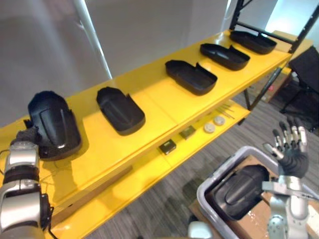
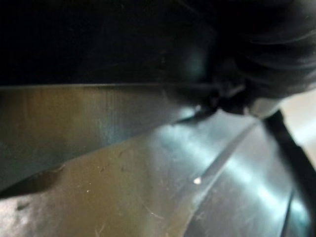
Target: Walk over and take plastic housings, then place them on the shelf
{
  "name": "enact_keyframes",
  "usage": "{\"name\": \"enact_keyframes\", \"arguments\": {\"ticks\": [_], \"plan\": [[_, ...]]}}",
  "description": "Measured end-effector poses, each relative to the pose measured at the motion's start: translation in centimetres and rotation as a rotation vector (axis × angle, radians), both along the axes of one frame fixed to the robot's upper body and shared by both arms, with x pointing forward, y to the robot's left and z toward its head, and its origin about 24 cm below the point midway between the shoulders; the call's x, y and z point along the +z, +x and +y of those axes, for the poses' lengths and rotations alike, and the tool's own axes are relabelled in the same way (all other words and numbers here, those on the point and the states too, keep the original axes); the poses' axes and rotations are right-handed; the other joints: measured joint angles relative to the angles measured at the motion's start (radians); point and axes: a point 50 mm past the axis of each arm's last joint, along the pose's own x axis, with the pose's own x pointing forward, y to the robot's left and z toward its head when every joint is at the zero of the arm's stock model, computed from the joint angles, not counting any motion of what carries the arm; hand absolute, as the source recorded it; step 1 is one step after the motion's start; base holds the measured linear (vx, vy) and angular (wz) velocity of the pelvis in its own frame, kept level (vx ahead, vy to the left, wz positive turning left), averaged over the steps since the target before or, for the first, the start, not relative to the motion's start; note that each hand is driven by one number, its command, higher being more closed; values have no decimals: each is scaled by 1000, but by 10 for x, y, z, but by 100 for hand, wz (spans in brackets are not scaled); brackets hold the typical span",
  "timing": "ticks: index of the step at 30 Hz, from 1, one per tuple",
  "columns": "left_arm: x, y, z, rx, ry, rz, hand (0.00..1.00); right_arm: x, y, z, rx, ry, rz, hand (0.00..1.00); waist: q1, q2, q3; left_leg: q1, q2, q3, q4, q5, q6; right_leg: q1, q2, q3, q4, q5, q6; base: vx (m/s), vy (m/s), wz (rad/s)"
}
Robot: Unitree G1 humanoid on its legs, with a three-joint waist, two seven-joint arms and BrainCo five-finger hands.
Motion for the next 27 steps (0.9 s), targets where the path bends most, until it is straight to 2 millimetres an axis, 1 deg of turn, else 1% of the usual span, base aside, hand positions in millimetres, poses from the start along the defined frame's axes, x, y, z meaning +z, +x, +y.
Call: {"name": "enact_keyframes", "arguments": {"ticks": [3,8,13,17,20,23,27], "plan": [[-4,-6,5,15,-25,28,100,-2,-1,0,-2,5,19,0,1,0,0,0,1,0,3,0,0,1,0,1,1,0,0,0,0,0],[-2,-15,15,37,-9,48,100,-3,0,0,2,6,29,0,1,0,5,-1,5,0,20,-8,-2,5,1,3,3,-1,-2,0,0,0],[-18,-31,20,55,-12,95,100,-4,0,1,27,-15,54,0,1,1,5,-1,5,0,20,-8,-2,6,2,3,2,-1,-2,0,0,0],[-27,-41,23,54,-3,121,100,-6,-1,1,34,-17,73,0,1,1,5,-2,4,0,17,-8,-2,6,1,3,0,-1,-1,0,0,0],[-33,-46,24,56,-6,132,100,-5,0,0,38,-26,79,0,1,1,5,-2,3,0,16,-8,-2,5,1,3,-1,-1,-1,0,0,0],[-35,-48,24,45,3,128,100,-4,0,-1,49,-39,79,0,0,1,5,-2,3,0,16,-8,-2,5,1,3,-1,-1,-1,0,0,0],[-40,-48,22,43,-27,110,100,-4,0,-1,59,-47,79,0,0,2,6,-2,3,-1,18,-8,-2,5,0,3,0,-1,-1,0,0,0]]}}
